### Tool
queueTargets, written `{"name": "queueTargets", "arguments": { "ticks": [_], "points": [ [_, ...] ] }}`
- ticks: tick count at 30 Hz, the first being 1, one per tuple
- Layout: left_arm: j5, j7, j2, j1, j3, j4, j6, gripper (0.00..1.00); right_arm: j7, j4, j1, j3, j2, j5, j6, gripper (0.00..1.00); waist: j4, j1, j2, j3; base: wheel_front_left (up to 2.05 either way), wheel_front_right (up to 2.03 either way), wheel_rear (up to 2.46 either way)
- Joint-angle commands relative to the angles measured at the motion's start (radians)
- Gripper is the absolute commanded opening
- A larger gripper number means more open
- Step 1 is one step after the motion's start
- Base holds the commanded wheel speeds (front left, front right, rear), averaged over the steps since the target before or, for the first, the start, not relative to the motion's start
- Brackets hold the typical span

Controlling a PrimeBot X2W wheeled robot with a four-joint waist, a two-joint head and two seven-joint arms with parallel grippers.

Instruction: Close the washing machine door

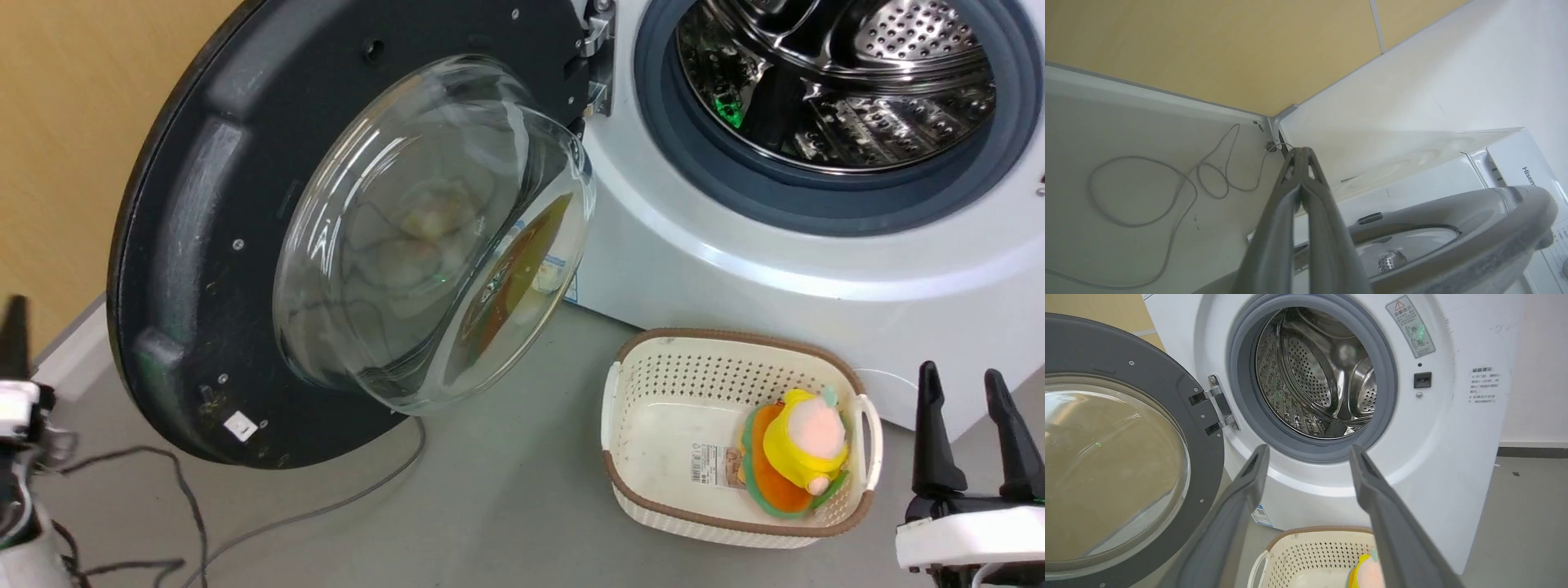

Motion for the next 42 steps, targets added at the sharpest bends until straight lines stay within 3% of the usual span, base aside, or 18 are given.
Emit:
{"name": "queueTargets", "arguments": {
  "ticks": [1,14,24,34,42],
  "points": [
    [-0.030,0.015,-0.006,0.012,0.001,0.003,-0.009,0.00,-0.009,0.001,-0.020,-0.006,0.001,0.008,0.001,1.00,0.004,0.0000,0.0000,0.004,0.00,0.00,0.00],
    [-0.265,0.158,-0.059,0.128,-0.128,-0.015,-0.023,0.00,-0.037,0.006,-0.024,-0.024,0.001,0.041,0.001,1.00,0.041,0.0000,0.0000,0.019,0.00,0.00,0.00],
    [-0.429,0.262,-0.083,0.258,-0.284,-0.168,-0.034,0.00,-0.057,0.009,-0.021,-0.050,0.001,0.069,0.001,1.00,0.075,0.0000,0.0000,0.022,0.00,0.00,0.00],
    [-0.456,0.298,-0.096,0.348,-0.579,-0.410,-0.034,0.00,-0.058,0.011,-0.025,-0.043,0.001,0.068,0.001,1.00,0.051,0.0000,0.0000,0.007,0.00,0.00,0.00],
    [-0.430,0.237,-0.092,0.342,-0.772,-0.467,-0.034,0.00,-0.058,0.009,-0.029,-0.043,0.001,0.063,0.001,1.00,-0.030,0.0000,0.0000,0.006,0.00,0.00,0.00]
  ]
}}
